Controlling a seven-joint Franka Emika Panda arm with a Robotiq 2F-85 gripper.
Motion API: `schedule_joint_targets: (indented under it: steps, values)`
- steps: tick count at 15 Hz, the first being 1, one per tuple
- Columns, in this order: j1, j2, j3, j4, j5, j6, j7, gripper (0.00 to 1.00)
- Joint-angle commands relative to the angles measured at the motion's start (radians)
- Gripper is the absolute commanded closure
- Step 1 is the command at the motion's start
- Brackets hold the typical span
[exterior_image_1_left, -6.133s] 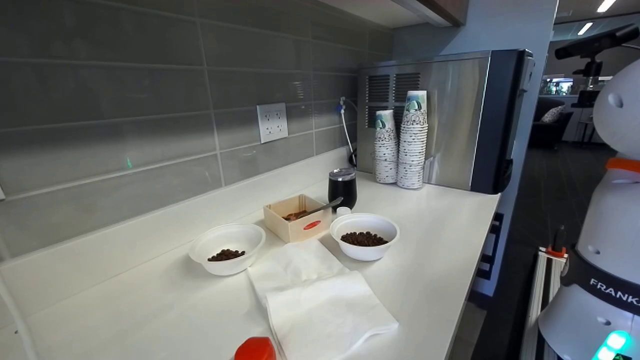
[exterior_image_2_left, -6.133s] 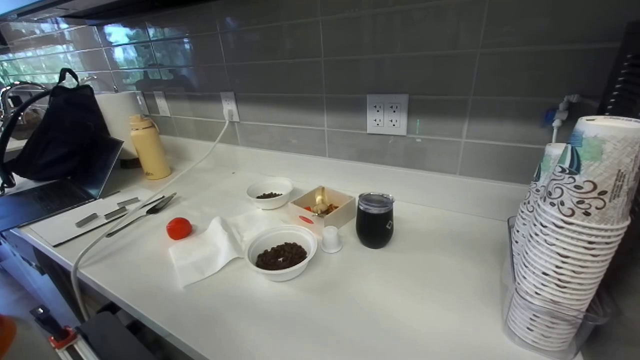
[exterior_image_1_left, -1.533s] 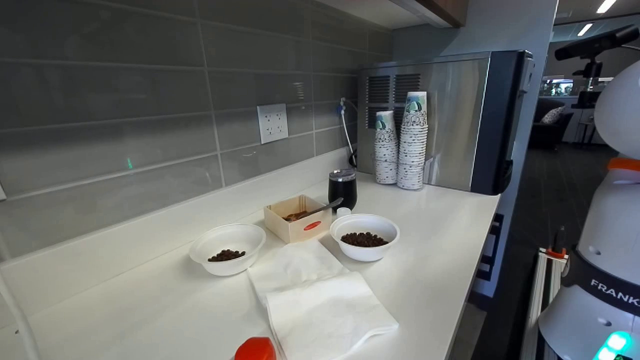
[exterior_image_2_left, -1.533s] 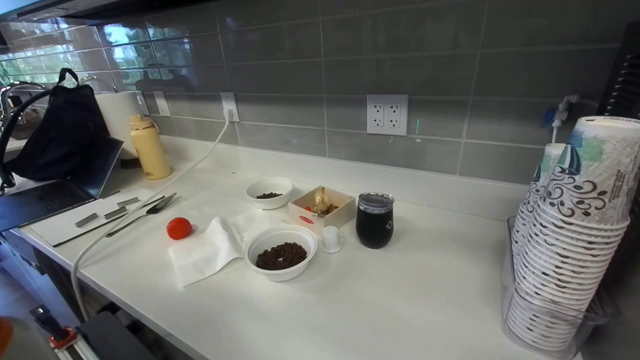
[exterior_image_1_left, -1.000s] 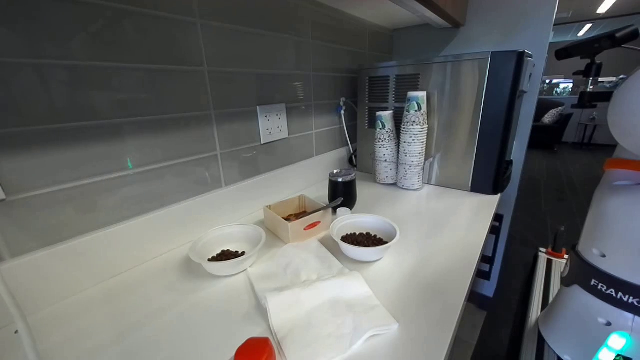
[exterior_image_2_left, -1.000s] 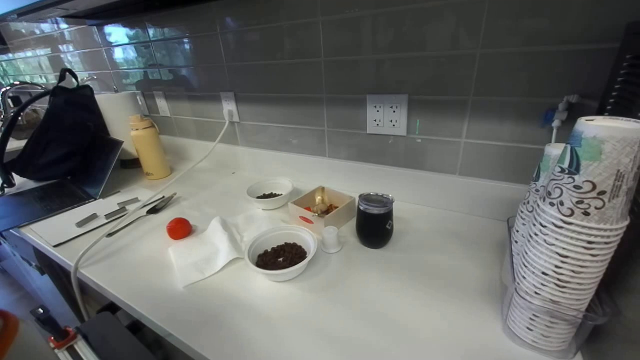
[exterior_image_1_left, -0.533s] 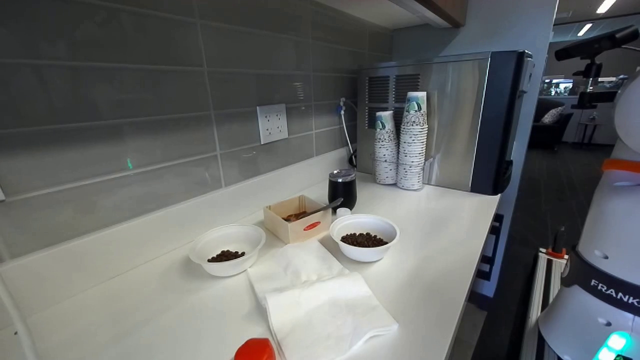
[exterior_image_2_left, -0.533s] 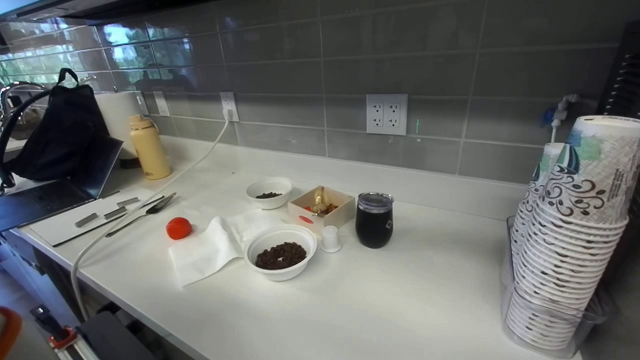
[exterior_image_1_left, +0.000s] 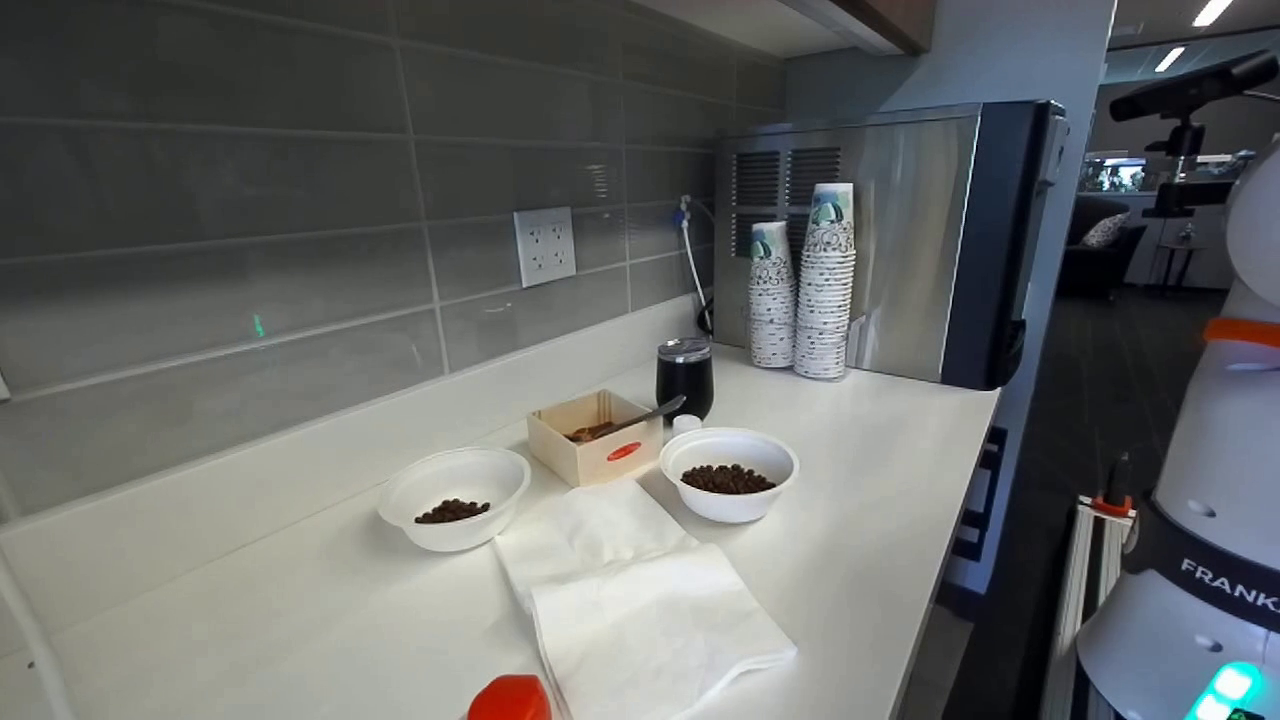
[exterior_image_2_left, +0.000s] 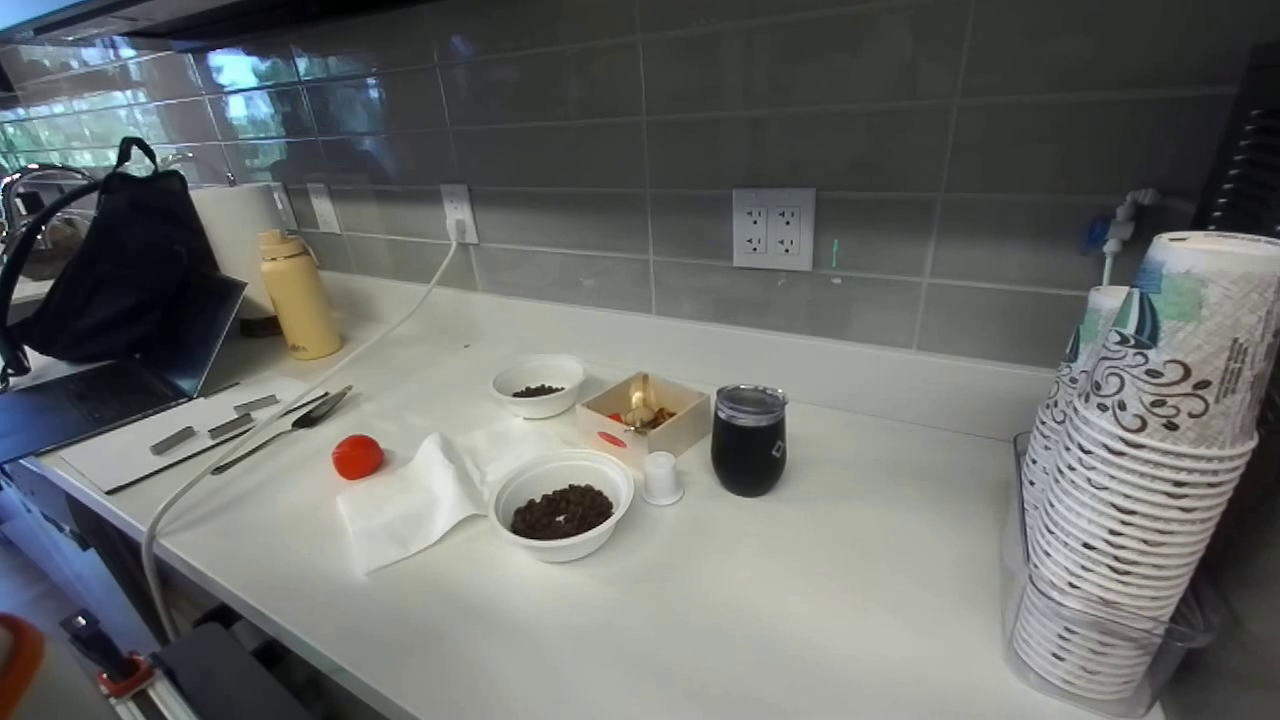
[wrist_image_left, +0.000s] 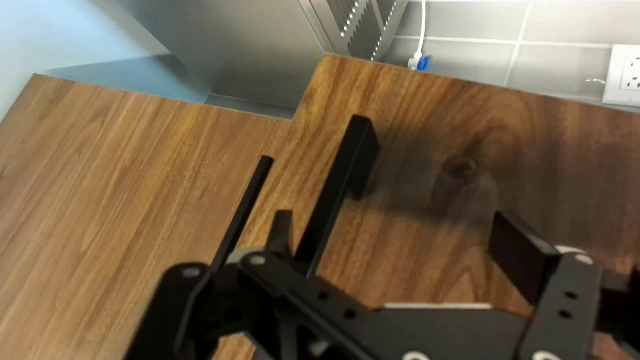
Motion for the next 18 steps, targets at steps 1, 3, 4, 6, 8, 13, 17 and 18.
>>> schedule_joint_targets:
  steps: [1, 3, 4, 6, 8, 13, 17, 18]
  values:
    - [-0.02, 0.085, 0.062, 0.101, 0.001, 0.017, 0.058, 0.0]
    - [-0.018, 0.101, 0.086, 0.131, 0.0, 0.012, 0.07, 0.0]
    - [-0.016, 0.102, 0.097, 0.141, 0.003, 0.007, 0.075, 0.0]
    - [-0.001, 0.098, 0.108, 0.15, 0.011, -0.005, 0.067, 0.0]
    - [0.018, 0.087, 0.117, 0.147, 0.024, -0.034, 0.049, 0.0]
    - [0.072, 0.065, 0.143, 0.124, 0.085, -0.148, 0.057, 0.0]
    - [0.111, 0.056, 0.159, 0.118, 0.128, -0.233, 0.067, 0.0]
    - [0.118, 0.054, 0.16, 0.117, 0.135, -0.244, 0.066, 0.0]
